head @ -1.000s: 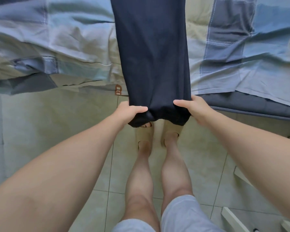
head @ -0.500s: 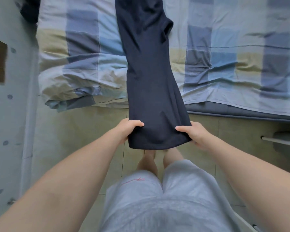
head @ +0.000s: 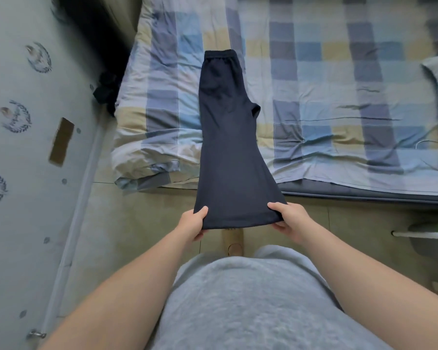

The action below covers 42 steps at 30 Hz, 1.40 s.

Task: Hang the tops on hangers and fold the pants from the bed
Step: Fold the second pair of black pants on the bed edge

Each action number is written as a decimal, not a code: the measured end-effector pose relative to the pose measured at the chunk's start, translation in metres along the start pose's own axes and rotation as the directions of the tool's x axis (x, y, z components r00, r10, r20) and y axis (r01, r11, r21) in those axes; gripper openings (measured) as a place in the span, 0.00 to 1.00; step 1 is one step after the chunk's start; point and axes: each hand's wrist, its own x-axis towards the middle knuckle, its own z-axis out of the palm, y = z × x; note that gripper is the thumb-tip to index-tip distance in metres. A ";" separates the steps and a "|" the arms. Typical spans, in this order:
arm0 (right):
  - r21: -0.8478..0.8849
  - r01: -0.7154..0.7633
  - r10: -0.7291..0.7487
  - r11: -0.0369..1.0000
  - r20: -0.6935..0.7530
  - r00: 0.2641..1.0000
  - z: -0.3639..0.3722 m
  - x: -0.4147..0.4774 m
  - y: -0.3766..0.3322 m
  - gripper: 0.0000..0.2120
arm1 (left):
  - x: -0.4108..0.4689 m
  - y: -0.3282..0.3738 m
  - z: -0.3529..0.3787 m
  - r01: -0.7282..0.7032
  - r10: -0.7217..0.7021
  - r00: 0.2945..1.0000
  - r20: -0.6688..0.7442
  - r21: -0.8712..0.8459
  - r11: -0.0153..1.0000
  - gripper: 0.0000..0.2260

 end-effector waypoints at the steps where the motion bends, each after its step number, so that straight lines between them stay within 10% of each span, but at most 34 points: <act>1: 0.021 -0.010 0.010 1.000 0.005 1.000 -0.001 -0.007 0.007 0.09 | -0.006 -0.006 -0.004 -0.020 0.020 1.000 0.000 0.044 0.999 0.08; 21: 0.095 -0.184 0.170 0.978 0.139 0.976 -0.034 -0.109 0.179 0.14 | -0.114 -0.152 -0.046 -0.031 0.038 0.998 -0.043 0.154 0.988 0.13; 42: 0.324 -0.037 0.009 0.945 0.087 0.996 0.017 0.003 -0.073 0.05 | -0.012 0.118 -0.015 0.006 0.014 0.998 0.068 -0.279 0.960 0.09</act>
